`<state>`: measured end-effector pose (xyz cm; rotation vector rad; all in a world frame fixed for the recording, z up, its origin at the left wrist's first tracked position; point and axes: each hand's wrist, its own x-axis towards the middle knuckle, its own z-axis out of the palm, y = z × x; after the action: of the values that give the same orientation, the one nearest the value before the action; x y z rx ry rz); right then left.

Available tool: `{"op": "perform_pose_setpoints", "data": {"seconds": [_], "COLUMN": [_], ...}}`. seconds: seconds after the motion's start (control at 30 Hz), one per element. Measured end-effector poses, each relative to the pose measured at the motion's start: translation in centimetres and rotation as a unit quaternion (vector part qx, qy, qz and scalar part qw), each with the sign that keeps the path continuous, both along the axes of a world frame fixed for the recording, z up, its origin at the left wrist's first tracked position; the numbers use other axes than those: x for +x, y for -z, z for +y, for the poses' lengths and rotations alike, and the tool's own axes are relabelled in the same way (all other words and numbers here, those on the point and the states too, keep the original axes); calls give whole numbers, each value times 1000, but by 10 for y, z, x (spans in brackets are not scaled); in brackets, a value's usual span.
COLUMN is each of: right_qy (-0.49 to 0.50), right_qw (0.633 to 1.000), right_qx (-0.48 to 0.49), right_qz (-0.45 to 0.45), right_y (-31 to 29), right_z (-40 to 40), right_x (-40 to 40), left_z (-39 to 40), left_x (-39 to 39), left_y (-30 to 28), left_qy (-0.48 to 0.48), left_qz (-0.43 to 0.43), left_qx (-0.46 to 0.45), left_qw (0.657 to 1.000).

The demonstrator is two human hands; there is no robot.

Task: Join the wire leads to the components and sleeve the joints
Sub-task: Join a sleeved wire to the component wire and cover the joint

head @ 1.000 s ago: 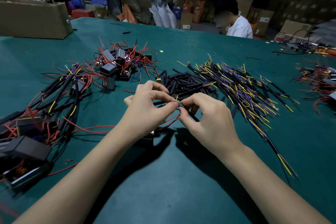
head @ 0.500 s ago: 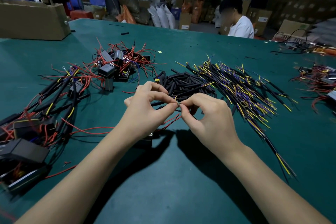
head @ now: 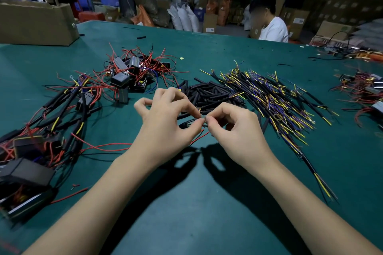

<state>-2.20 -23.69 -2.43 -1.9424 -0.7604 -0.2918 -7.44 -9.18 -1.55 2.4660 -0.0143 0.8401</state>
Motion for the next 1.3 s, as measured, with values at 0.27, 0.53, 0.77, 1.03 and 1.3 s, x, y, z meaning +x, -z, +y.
{"op": "perform_pose_setpoints", "data": {"seconds": [0.27,0.53,0.77,1.03,1.3], "right_qy": [-52,-2,-88,-113,-51], "right_qw": [994,897,991,978,956], "right_qx": [-40,-189,26,7,-257], "right_qz": [-87,-400,94,174,-128], "right_y": [-4,-5,-9,-9,-10], "right_z": [-5,-12,-13,-16,-10], "right_x": [2,9,9,12,5], "left_z": [1,9,5,4,4], "left_x": [-2,2,-4,-5,-2], "left_y": [-3,-11,-8,-6,0], "left_qy": [22,146,65,65,61], "left_qz": [-2,150,79,23,74], "left_qx": [-34,-340,-144,-47,-52], "left_qw": [999,917,984,997,994]}}
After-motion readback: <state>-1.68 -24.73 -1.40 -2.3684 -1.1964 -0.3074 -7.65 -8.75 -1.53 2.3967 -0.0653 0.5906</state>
